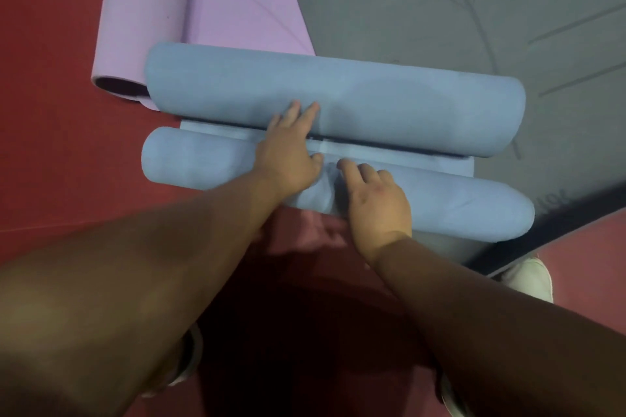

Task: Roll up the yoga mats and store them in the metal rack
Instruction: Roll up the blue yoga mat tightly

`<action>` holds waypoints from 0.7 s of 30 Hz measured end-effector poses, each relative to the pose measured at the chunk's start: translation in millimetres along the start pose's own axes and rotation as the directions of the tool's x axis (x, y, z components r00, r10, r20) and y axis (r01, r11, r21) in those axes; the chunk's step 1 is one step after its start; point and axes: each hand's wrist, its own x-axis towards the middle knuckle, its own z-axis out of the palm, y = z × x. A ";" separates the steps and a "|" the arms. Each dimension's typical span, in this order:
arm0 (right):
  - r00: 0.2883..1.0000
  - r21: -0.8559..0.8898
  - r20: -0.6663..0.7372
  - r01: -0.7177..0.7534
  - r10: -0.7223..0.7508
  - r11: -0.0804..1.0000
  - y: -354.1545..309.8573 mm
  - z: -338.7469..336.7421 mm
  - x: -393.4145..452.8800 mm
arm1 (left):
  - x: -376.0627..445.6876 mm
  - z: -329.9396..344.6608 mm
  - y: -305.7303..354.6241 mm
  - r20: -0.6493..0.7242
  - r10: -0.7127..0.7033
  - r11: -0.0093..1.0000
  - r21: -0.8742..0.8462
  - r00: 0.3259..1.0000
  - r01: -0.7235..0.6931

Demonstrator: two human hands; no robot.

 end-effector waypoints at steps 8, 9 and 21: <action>0.994 -0.204 0.100 -0.024 0.045 0.979 -3.4 -9.6 15.2 | 54.3 -22.0 4.3 0.008 0.057 0.991 0.119 0.998 -0.057; 0.994 -0.228 0.092 -0.030 0.052 0.973 -3.0 -17.7 22.5 | 57.8 -22.7 5.7 0.002 0.057 0.992 0.117 0.998 -0.056; 0.921 -0.430 0.340 0.330 -0.188 0.840 41.8 -40.4 71.5 | 99.7 -32.2 18.5 0.035 0.066 0.985 0.157 0.997 -0.071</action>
